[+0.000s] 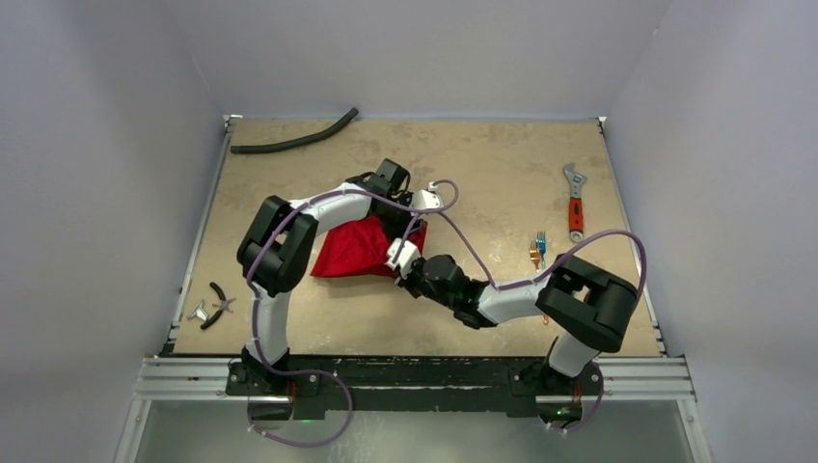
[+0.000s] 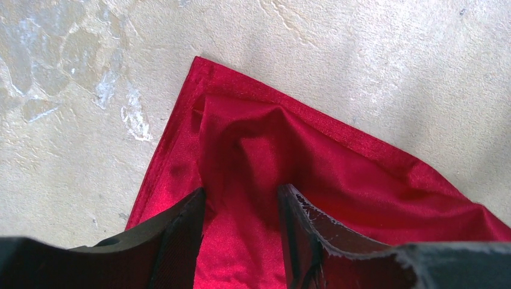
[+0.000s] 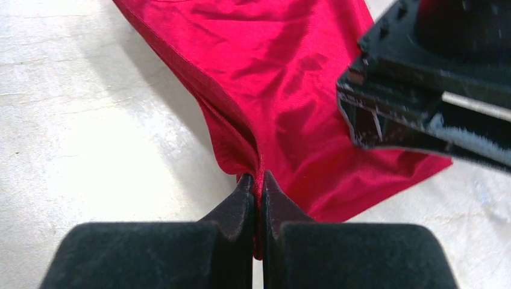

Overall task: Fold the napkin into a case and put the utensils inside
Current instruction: Fold the lower triangle-folded napkin at the center of the board.

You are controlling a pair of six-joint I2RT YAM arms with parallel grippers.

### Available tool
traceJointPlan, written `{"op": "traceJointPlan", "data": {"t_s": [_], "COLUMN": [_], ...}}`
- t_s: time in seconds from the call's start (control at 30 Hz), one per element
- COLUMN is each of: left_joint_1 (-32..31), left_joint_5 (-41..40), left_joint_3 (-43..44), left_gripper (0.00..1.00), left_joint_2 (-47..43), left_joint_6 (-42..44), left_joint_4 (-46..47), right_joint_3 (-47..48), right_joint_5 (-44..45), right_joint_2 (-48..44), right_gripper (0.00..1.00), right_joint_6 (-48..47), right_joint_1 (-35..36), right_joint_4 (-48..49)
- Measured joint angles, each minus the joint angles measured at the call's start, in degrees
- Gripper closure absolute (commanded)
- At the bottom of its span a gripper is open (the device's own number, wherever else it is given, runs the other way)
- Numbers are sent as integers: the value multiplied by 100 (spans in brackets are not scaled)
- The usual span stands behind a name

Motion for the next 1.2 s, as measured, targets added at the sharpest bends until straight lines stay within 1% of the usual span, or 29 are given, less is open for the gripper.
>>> {"op": "traceJointPlan", "data": {"t_s": [0.23,0.37,0.43,0.53,0.63,0.77,0.9,1.0,1.2], "left_joint_1": [92,223,334,597,879,1084,1095,1113,1176], "left_joint_5": [96,96,94,133,278,323,205,-4,-350], "left_joint_3": [26,190,328,616,938,1012,702,651,761], "left_gripper": [54,38,34,29,27,30,33,36,47], "left_joint_2": [11,61,103,146,138,39,-118,-103,138], "left_joint_6": [-4,-4,-7,-4,7,90,37,-28,-107], "left_joint_4": [-70,-282,-483,-883,-1130,-1224,-901,-667,-297], "right_joint_3": [-380,-461,-468,-468,-461,-398,-310,-199,385], "right_joint_5": [-96,-208,-308,-466,-697,-1102,-1436,-1720,-2424], "right_joint_2": [2,46,114,282,470,522,492,431,387], "right_gripper": [100,100,100,100,100,100,100,100,100], "right_joint_6": [1056,1519,1738,2002,2210,2317,2297,2269,2085], "right_joint_1": [-267,-474,-640,-898,-1119,-1325,-1388,-1414,-1565], "right_joint_4": [420,614,691,728,728,726,651,503,-131]}}
